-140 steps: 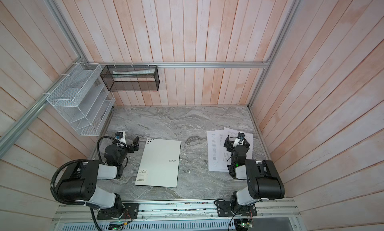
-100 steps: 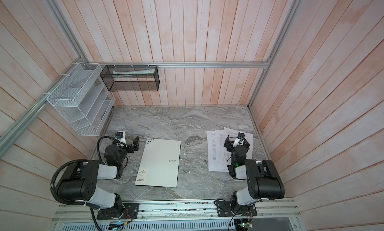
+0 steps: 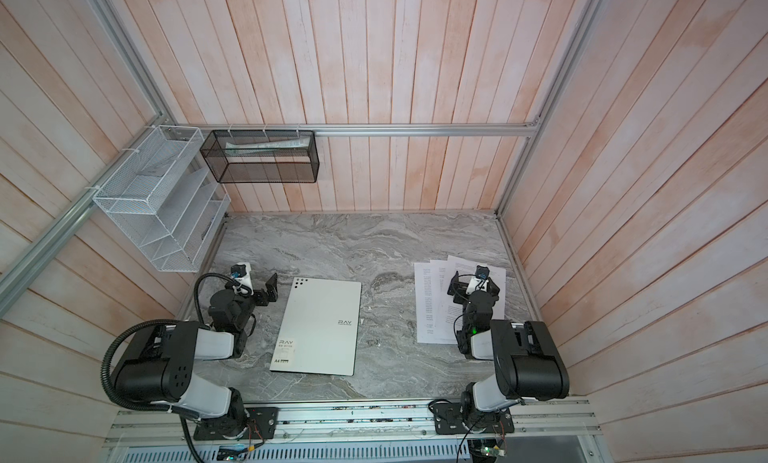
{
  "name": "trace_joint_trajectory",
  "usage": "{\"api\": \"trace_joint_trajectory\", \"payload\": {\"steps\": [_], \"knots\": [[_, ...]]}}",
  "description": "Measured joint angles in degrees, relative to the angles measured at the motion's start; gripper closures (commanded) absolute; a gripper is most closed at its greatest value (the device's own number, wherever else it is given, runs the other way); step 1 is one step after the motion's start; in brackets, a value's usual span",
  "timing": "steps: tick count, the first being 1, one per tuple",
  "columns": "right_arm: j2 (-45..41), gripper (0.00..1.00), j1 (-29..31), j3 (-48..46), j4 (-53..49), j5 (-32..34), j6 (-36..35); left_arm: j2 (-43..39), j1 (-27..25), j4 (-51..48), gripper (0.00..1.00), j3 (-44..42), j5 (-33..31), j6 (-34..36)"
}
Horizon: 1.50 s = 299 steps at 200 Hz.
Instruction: Put the files into the folder
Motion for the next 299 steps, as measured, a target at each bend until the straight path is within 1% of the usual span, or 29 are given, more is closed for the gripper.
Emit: {"api": "trace_joint_trajectory", "payload": {"steps": [206,220,231,244,254,274,286,299], "knots": [[0.00,0.02,0.00,0.00,0.00,0.00,0.00,0.00,0.00,0.02,0.00,0.00,0.00,0.00],[-0.02,0.02,0.00,0.00,0.09,1.29,0.28,-0.02,0.00,-0.24,0.00,0.22,0.00,0.00],[-0.35,0.02,-0.02,0.00,-0.02,2.14,0.55,-0.70,0.00,-4.22,0.00,1.95,0.00,0.00],[-1.60,0.02,-0.02,0.04,-0.92,2.99,0.92,-2.21,0.00,-11.08,0.00,6.43,0.17,0.04],[-3.30,0.02,-0.02,0.46,-2.73,3.45,0.96,-3.63,0.00,-14.45,0.00,9.53,0.66,0.26],[-7.63,0.02,0.04,3.52,-9.16,4.57,1.16,-8.20,-0.13,-21.94,0.00,14.03,2.23,1.99],[-10.36,0.02,0.52,6.21,-13.31,5.73,1.68,-10.82,-0.37,-29.11,0.00,17.14,3.45,3.93],[-13.81,0.02,1.55,9.53,-19.23,7.72,3.80,-13.18,-0.61,-38.62,0.00,21.27,5.33,7.39]]}}
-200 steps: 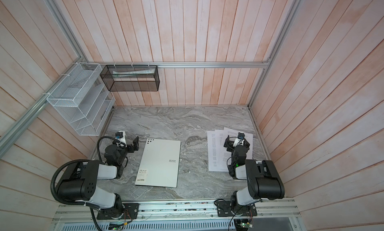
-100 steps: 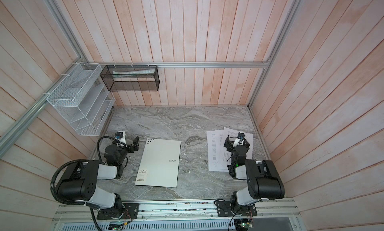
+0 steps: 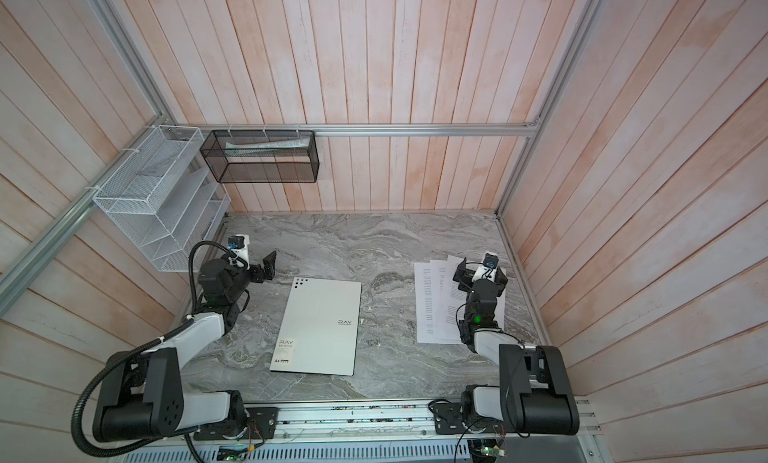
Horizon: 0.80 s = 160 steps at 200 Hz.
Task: Put the files into the folder
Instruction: 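Move left gripper to the white folder while right gripper moves over papers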
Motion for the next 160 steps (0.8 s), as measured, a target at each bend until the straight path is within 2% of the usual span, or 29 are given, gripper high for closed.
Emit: {"api": "trace_joint_trajectory", "payload": {"steps": [19,35,57,80,104,123,136,160], "knots": [[-4.59,0.02,1.25,7.78,-13.62,1.92,6.21,-3.28,-1.25,-16.35,0.00,6.51,2.08,8.70],[-7.58,0.02,1.66,14.38,-24.30,-0.33,10.23,-5.68,-4.13,-29.59,0.00,11.13,2.19,17.70],[-13.92,0.02,4.87,16.85,-34.21,-4.83,14.58,-8.90,-12.17,-45.66,0.00,13.75,-1.75,30.29],[-19.23,0.02,10.80,15.10,-41.66,-7.93,18.27,-11.32,-22.67,-60.22,0.02,11.87,-8.46,38.84],[-20.33,0.02,17.40,14.84,-49.75,-8.46,21.33,-15.13,-33.62,-71.60,0.02,6.32,-14.56,41.75],[-20.76,0.02,21.44,14.51,-53.96,-8.44,23.32,-17.40,-39.56,-78.27,0.02,3.39,-17.22,41.48],[-20.83,0.02,23.41,14.51,-56.13,-8.31,24.41,-17.84,-41.57,-81.07,0.02,2.69,-17.35,41.00],[-20.81,0.02,25.88,14.56,-59.17,-7.78,25.70,-17.84,-42.16,-82.79,0.02,1.95,-17.35,40.13]]}}
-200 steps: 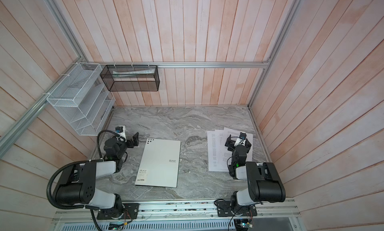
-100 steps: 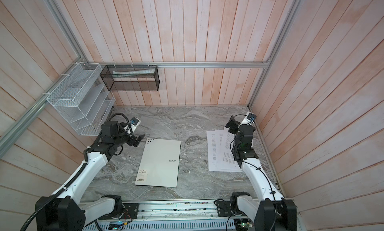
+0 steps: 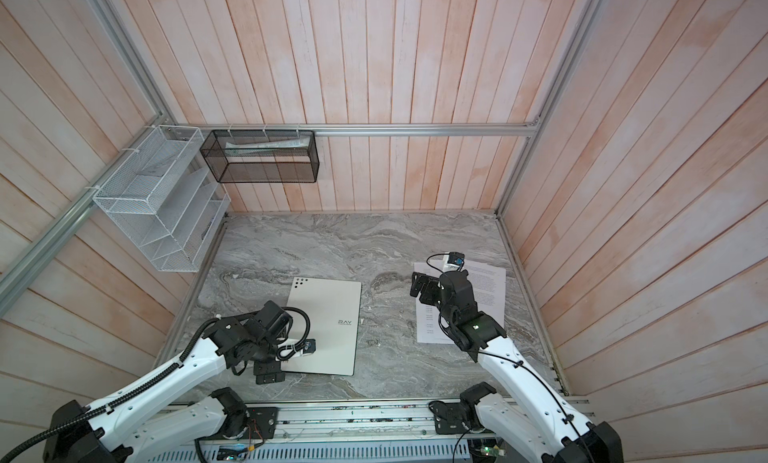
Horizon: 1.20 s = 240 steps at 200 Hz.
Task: Put the files into the folder
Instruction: 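Move left gripper to the white folder while right gripper moves over papers, then grip the white folder's near edge with the left gripper and lift it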
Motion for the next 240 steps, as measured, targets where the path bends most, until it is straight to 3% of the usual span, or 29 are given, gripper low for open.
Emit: {"api": "trace_joint_trajectory", "payload": {"steps": [72,199,240], "knots": [[-0.37,0.02,3.65,0.70,-5.09,2.84,2.27,0.15,-5.33,7.02,0.01,-10.56,-6.75,-3.98],[-2.36,0.02,3.96,0.98,-8.28,5.60,4.92,1.44,-8.35,34.16,0.02,-15.26,-23.43,-6.58],[-1.88,0.02,3.96,0.98,-8.24,5.22,6.34,6.51,-8.35,41.59,0.10,-15.26,-26.82,-6.25]]}}
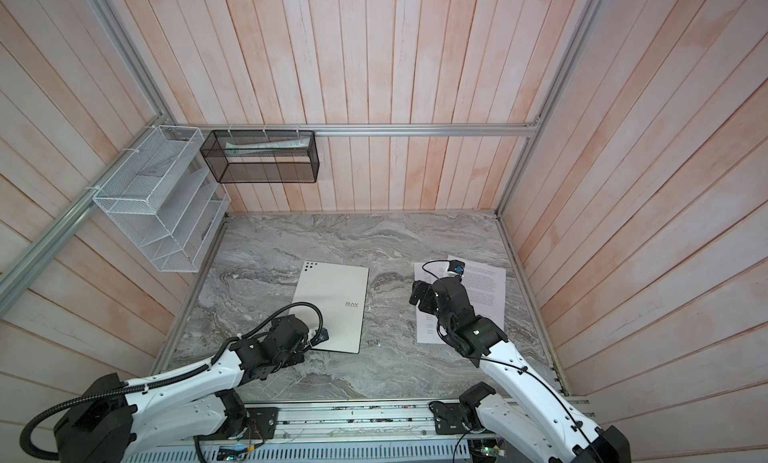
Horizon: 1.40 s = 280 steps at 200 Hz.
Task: Put the files into the folder
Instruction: 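Grip the white folder's near edge with the left gripper and lift it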
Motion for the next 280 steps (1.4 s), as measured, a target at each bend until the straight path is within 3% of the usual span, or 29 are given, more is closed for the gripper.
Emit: {"api": "trace_joint_trajectory", "payload": {"steps": [33,70,110,127,144,164,194,224,280], "knots": [[1.90,0.02,0.04,-0.02,0.24,-2.32,0.94,3.02,0.00,4.42,0.23,0.02,-1.25,-0.61],[2.99,0.02,0.11,-0.42,1.60,-8.83,2.03,4.31,0.00,6.38,0.54,0.11,-1.95,-2.78],[3.37,0.02,0.11,-0.42,2.64,-16.20,4.13,4.13,0.00,7.87,0.64,0.17,-2.45,-3.91],[3.96,0.02,0.11,-0.52,4.15,-19.82,5.07,4.11,0.00,8.28,0.62,0.17,-2.82,-4.44],[5.35,0.02,0.17,-0.72,5.35,-23.43,5.90,3.87,0.00,7.87,0.31,0.17,-3.17,-4.59],[7.50,0.02,0.81,-0.72,5.88,-26.27,6.47,1.42,0.00,5.77,0.15,0.11,-2.93,-4.09],[8.85,0.02,2.14,-0.85,7.39,-29.11,7.45,-4.59,0.00,3.98,0.13,-1.36,-2.62,-1.29],[9.79,0.02,3.23,-1.66,9.55,-30.12,8.26,-4.39,0.00,5.84,0.14,-6.45,-3.10,2.80],[9.88,0.02,4.61,-3.04,10.84,-29.81,9.75,-5.07,-0.20,22.32,0.15,-13.29,-5.57,14.14]]}}
